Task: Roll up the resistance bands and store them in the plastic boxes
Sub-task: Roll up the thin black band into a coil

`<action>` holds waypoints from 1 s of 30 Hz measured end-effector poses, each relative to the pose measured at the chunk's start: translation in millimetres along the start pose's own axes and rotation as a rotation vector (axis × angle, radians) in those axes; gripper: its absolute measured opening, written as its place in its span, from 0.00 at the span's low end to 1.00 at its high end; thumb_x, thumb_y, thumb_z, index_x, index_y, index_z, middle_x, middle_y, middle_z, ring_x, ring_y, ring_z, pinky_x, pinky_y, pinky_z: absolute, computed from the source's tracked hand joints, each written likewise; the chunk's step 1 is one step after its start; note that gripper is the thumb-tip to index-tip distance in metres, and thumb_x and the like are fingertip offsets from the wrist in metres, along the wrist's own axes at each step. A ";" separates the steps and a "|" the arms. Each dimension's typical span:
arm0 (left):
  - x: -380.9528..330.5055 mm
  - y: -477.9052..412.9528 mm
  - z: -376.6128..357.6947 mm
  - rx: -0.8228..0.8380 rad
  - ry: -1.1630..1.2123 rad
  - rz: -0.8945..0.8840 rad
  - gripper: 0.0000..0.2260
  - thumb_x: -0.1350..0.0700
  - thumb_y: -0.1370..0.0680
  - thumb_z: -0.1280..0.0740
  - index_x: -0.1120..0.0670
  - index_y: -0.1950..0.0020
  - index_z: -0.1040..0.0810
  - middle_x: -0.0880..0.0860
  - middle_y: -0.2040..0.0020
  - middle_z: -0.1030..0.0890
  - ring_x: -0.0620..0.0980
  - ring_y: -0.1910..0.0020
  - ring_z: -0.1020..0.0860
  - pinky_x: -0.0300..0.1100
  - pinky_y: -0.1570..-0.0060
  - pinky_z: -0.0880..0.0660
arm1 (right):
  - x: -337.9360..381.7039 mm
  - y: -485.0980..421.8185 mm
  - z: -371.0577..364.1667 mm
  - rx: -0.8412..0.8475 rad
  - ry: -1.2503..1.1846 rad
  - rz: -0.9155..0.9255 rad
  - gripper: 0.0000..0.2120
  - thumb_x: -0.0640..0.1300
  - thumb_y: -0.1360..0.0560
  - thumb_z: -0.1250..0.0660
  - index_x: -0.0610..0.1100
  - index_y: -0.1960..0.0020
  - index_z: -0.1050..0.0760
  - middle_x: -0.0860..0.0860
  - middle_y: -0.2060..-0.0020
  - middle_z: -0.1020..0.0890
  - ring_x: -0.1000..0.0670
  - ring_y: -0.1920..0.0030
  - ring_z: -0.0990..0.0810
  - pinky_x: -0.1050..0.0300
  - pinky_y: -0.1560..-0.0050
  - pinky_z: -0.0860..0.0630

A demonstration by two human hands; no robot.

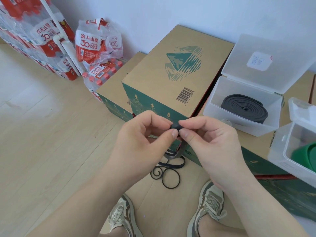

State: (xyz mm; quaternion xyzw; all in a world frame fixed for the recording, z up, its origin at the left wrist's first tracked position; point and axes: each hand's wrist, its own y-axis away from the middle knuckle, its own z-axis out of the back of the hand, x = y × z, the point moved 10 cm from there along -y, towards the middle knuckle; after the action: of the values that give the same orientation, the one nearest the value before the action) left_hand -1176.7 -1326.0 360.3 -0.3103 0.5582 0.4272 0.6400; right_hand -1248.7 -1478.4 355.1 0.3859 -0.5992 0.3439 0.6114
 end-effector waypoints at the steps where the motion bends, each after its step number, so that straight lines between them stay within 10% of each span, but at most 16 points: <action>1: -2.9 -0.5 -0.5 0.012 -0.100 -0.041 0.11 0.62 0.25 0.23 0.48 0.50 0.19 0.48 0.52 0.13 0.48 0.56 0.15 0.54 0.57 0.16 | 4.5 1.0 -1.2 0.021 0.125 0.063 0.13 0.26 0.26 0.28 0.43 0.55 0.15 0.51 0.59 0.13 0.54 0.56 0.15 0.61 0.52 0.19; 7: -12.3 4.4 -10.5 0.061 -0.356 -0.187 0.19 0.66 0.26 0.24 0.46 0.43 0.21 0.41 0.52 0.17 0.47 0.54 0.18 0.37 0.57 0.21 | 18.8 9.5 -12.7 0.112 0.441 0.265 0.12 0.27 0.26 0.28 0.43 0.55 0.15 0.51 0.57 0.17 0.50 0.53 0.18 0.61 0.53 0.22; 17: 0.1 0.9 -1.2 -0.003 0.230 0.057 0.11 0.69 0.24 0.26 0.56 0.46 0.20 0.57 0.52 0.13 0.53 0.55 0.14 0.57 0.46 0.16 | -1.5 -0.3 2.3 -0.024 -0.145 -0.042 0.14 0.28 0.30 0.24 0.48 0.57 0.13 0.48 0.57 0.11 0.51 0.55 0.13 0.59 0.51 0.17; 25: -21.0 6.3 -9.8 0.000 -0.493 -0.290 0.23 0.65 0.27 0.24 0.48 0.36 0.21 0.41 0.51 0.15 0.41 0.53 0.18 0.36 0.57 0.22 | 20.2 13.8 -18.7 0.099 0.501 0.330 0.12 0.27 0.24 0.31 0.42 0.55 0.14 0.50 0.55 0.18 0.51 0.54 0.18 0.58 0.55 0.22; 30: -7.3 0.4 2.0 -0.026 -0.165 -0.082 0.18 0.65 0.27 0.22 0.44 0.47 0.18 0.45 0.56 0.15 0.45 0.56 0.16 0.36 0.56 0.19 | 0.1 0.5 9.5 -0.065 0.032 -0.010 0.11 0.29 0.31 0.22 0.44 0.55 0.15 0.47 0.59 0.12 0.55 0.59 0.14 0.63 0.54 0.18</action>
State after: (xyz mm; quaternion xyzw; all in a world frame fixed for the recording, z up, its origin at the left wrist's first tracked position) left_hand -1176.2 -1325.5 367.8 -0.3050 0.4846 0.4322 0.6967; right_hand -1253.6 -1486.6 355.1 0.3631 -0.5985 0.3272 0.6347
